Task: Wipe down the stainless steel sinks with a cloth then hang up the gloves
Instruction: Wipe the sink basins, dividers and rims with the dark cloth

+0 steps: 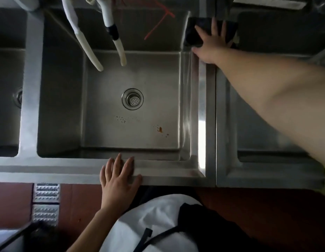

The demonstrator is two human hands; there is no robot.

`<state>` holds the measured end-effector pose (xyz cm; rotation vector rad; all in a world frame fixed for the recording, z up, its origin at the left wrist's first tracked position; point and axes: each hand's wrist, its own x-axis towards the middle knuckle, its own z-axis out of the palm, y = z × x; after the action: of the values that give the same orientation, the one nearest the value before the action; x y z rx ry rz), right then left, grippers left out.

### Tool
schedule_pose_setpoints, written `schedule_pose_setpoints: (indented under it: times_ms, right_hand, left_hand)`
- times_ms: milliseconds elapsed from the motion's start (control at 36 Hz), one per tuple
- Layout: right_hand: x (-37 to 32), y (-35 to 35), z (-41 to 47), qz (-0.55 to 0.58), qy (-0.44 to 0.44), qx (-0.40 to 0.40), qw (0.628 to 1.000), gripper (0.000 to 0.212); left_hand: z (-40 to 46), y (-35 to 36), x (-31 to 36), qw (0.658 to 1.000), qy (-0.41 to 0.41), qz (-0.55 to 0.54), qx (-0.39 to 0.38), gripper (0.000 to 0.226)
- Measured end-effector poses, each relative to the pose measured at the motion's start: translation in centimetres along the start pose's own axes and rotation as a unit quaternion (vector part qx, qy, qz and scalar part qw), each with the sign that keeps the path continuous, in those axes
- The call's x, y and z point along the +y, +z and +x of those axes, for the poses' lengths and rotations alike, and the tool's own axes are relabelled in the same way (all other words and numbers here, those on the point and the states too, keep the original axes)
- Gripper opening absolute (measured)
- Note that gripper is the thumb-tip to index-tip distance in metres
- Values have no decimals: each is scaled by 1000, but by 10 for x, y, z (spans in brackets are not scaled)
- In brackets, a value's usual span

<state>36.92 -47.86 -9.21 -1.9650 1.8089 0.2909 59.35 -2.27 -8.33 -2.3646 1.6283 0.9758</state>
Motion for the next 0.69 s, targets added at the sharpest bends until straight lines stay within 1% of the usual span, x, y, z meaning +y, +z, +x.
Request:
schedule_pose_setpoints:
  times_ms: [83, 139, 222, 333, 417, 472, 528, 611, 667, 694]
  right_hand:
    - [-1, 1, -5, 4, 1, 39, 999, 58]
    - [2, 6, -15, 8, -15, 68, 998, 51]
    - [8, 26, -43, -3, -31, 93, 995, 46]
    - [18, 63, -109, -25, -51, 101, 993, 44]
    - [24, 89, -177, -23, -55, 90, 994, 40]
    - [24, 106, -219, -28, -49, 63, 996, 40]
    - [18, 122, -259, -36, -60, 38, 997, 42]
    - [-1, 147, -310, -53, -94, 30, 994, 40]
    - [-16, 162, -329, -53, -64, 27, 996, 36]
    - [-23, 167, -333, -29, -36, 32, 998, 33]
  left_hand:
    - [8, -5, 1, 1000, 13, -16, 9, 70]
    - [19, -10, -1, 999, 20, -27, 16, 67]
    - [47, -18, -2, 998, 31, -43, 31, 63]
    - [93, -28, -1, 996, 37, -58, 47, 56]
    - [124, -39, 4, 996, 32, -80, 28, 52]
    - [142, -47, 11, 990, 31, -135, -6, 44]
    - [154, -57, 24, 969, 29, -233, -71, 36]
    - [162, -66, 52, 915, 38, -359, -179, 36]
    - [163, -63, 72, 874, 33, -397, -277, 40]
    - [162, -60, 80, 857, 23, -400, -325, 41]
